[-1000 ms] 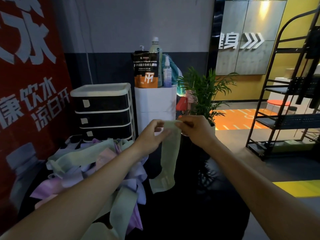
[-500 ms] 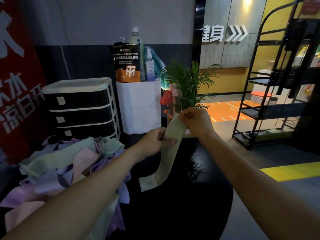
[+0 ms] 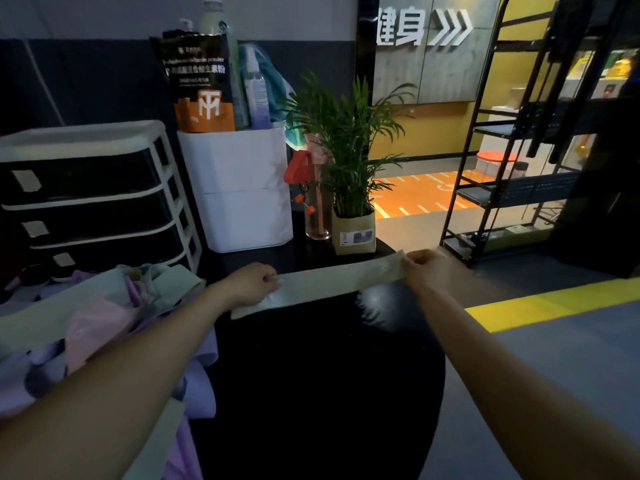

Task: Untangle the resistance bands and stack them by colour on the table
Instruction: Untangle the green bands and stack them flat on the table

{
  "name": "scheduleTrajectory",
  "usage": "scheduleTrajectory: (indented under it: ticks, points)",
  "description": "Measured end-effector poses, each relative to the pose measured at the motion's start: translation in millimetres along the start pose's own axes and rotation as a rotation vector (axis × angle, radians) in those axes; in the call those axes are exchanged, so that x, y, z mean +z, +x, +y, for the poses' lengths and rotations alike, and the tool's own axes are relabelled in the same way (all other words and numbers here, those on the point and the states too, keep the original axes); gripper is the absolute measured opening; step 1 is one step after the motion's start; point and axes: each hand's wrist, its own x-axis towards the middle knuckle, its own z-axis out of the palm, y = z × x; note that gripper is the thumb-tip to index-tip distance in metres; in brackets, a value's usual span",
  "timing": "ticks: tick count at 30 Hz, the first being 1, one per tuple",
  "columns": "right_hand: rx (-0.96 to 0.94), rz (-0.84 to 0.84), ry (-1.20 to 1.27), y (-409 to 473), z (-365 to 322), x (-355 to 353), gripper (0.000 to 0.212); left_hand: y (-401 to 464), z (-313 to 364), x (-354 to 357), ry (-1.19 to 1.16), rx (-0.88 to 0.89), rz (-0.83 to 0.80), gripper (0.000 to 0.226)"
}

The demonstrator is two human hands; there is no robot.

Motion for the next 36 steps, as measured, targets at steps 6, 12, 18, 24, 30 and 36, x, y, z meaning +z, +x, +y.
scheduleTrajectory:
  ticks: [6,12,18,24,30,36]
  points:
    - [-0.007,0.031,-0.103,5,30,7,0.021,32,0,35,0.051,-0.084,0.184,0.013]
    - [-0.115,0.013,-0.310,8,46,6,0.012,44,3,50,0.256,-0.050,0.260,0.019]
    - [-0.134,0.016,-0.329,13,52,8,0.009,41,-3,56,0.217,0.082,0.169,0.042]
    - [-0.118,0.030,-0.341,14,53,6,0.016,41,-3,65,0.024,0.138,0.086,0.043]
    - [-0.120,-0.024,-0.485,13,52,2,0.016,37,0,62,0.060,0.104,0.044,0.045]
    - [-0.265,-0.047,-0.529,-6,20,12,0.025,10,6,35,0.120,0.103,0.176,0.040]
